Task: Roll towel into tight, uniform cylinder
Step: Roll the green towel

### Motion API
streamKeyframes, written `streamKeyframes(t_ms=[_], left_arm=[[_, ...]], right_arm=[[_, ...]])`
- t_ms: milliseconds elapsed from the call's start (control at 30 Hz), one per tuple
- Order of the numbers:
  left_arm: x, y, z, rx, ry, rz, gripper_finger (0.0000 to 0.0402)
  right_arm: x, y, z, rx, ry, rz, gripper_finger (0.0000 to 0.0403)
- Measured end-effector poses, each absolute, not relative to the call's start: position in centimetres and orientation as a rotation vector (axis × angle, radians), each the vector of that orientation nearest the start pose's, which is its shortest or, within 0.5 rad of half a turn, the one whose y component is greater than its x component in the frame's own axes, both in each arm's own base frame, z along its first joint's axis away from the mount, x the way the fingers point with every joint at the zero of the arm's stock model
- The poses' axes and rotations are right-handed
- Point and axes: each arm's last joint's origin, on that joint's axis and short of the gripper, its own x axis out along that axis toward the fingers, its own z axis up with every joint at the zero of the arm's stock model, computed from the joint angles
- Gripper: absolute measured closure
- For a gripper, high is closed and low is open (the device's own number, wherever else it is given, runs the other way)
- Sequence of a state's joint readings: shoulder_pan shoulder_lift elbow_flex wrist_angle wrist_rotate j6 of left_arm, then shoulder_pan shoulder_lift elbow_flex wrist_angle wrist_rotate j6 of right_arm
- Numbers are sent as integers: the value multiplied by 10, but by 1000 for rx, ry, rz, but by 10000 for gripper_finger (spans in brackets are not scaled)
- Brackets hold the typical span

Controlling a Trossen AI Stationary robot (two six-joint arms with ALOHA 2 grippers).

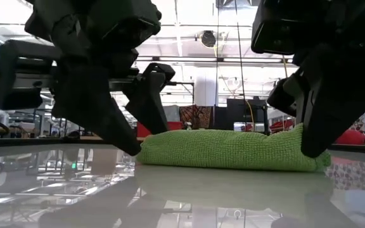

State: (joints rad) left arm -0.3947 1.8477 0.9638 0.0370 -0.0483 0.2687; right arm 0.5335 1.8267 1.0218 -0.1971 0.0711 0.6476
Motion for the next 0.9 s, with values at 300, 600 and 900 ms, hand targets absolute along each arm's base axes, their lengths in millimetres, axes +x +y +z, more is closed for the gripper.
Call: streamKeyframes(t_ms=[300,600,900], left_arm=[[333,-129,125,412,834,-455,252],[337,-124,122,226,861,-483,390],[346,-95,125,-216,929,-538,396]], right_arm=[[305,176,142,287,1048,90,402],[305,176,143,287,1047,90,403],[304,177,143,325,1075,110,392]])
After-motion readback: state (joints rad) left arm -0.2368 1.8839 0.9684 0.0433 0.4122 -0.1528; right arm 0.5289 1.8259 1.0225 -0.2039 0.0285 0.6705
